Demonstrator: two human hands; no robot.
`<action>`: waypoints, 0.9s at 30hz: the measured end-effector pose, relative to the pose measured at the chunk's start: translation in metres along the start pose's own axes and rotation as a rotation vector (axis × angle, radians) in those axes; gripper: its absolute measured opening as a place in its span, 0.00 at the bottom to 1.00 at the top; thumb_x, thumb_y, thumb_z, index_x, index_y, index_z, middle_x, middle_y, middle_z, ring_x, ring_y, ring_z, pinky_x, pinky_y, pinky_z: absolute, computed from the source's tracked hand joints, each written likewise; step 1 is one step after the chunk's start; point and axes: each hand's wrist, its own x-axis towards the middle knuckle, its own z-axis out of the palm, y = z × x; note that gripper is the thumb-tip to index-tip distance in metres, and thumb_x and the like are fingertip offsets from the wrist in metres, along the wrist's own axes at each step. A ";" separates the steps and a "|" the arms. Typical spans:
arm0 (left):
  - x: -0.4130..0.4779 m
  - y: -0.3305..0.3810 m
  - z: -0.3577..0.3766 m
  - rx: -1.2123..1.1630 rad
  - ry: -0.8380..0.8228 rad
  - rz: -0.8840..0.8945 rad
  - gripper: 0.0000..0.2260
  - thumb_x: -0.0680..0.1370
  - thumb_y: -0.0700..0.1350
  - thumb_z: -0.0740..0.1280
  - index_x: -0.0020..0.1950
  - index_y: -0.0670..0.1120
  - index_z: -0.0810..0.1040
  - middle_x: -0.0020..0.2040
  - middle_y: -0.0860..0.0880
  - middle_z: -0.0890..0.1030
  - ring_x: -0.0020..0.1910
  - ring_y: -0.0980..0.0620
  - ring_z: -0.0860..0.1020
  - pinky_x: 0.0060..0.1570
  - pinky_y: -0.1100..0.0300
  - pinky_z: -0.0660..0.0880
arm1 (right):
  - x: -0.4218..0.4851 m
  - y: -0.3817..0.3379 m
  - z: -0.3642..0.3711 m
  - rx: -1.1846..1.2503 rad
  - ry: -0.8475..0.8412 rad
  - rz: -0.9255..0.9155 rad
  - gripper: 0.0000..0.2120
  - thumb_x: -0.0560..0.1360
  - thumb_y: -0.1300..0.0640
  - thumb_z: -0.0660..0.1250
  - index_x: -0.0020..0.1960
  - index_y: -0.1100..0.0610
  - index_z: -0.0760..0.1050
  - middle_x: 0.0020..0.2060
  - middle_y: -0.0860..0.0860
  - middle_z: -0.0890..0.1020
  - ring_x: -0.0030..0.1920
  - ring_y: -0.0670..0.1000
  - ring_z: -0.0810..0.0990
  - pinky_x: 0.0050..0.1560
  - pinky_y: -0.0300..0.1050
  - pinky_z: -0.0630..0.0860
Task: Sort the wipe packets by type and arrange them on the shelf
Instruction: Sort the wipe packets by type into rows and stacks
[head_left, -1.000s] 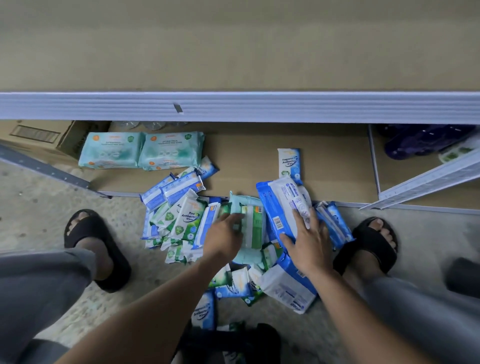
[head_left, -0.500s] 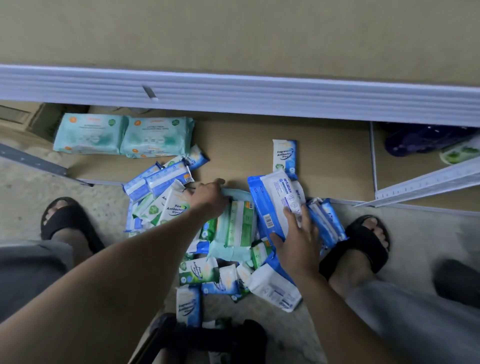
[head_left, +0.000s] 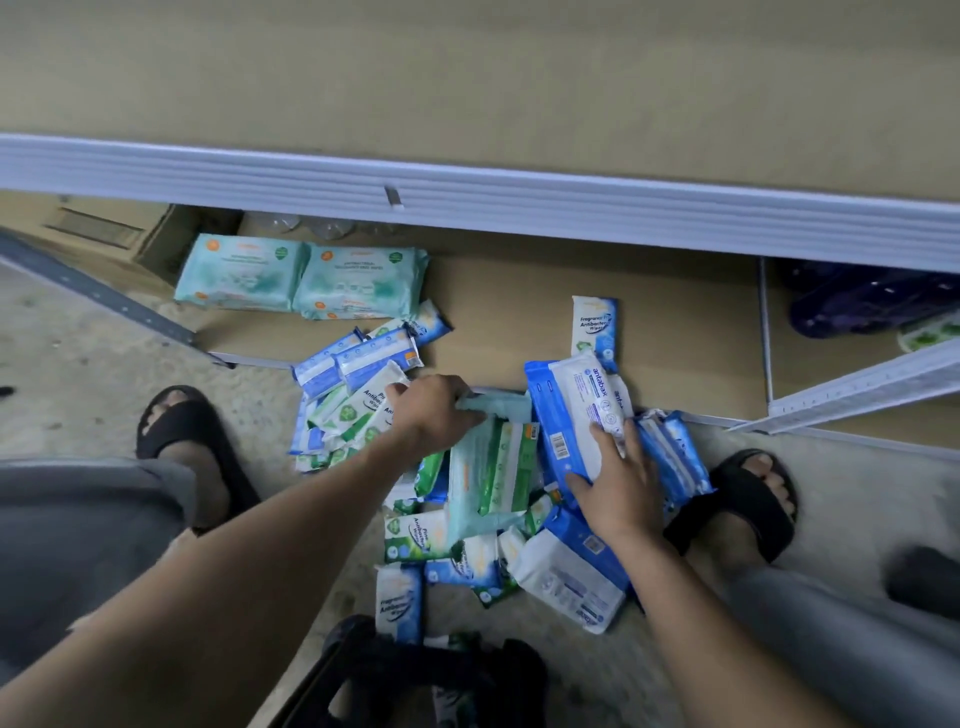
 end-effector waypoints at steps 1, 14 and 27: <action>-0.006 0.000 -0.002 -0.014 0.033 0.024 0.10 0.75 0.57 0.72 0.51 0.52 0.80 0.49 0.51 0.81 0.53 0.48 0.76 0.50 0.53 0.59 | 0.000 0.000 -0.001 -0.014 -0.020 0.005 0.35 0.76 0.42 0.69 0.79 0.44 0.59 0.81 0.51 0.49 0.75 0.61 0.61 0.70 0.59 0.68; -0.070 -0.033 -0.075 -0.618 0.261 0.040 0.06 0.73 0.45 0.77 0.42 0.50 0.80 0.41 0.46 0.83 0.40 0.50 0.79 0.42 0.56 0.74 | -0.038 -0.084 -0.036 0.629 -0.152 -0.168 0.30 0.78 0.40 0.66 0.77 0.45 0.64 0.71 0.45 0.72 0.71 0.50 0.70 0.68 0.45 0.69; -0.096 -0.110 -0.084 -1.142 0.252 -0.241 0.07 0.77 0.42 0.73 0.51 0.40 0.80 0.49 0.45 0.81 0.45 0.49 0.82 0.48 0.50 0.83 | -0.051 -0.148 -0.046 0.708 -0.328 -0.288 0.12 0.77 0.60 0.71 0.60 0.54 0.77 0.52 0.47 0.82 0.49 0.46 0.83 0.47 0.42 0.82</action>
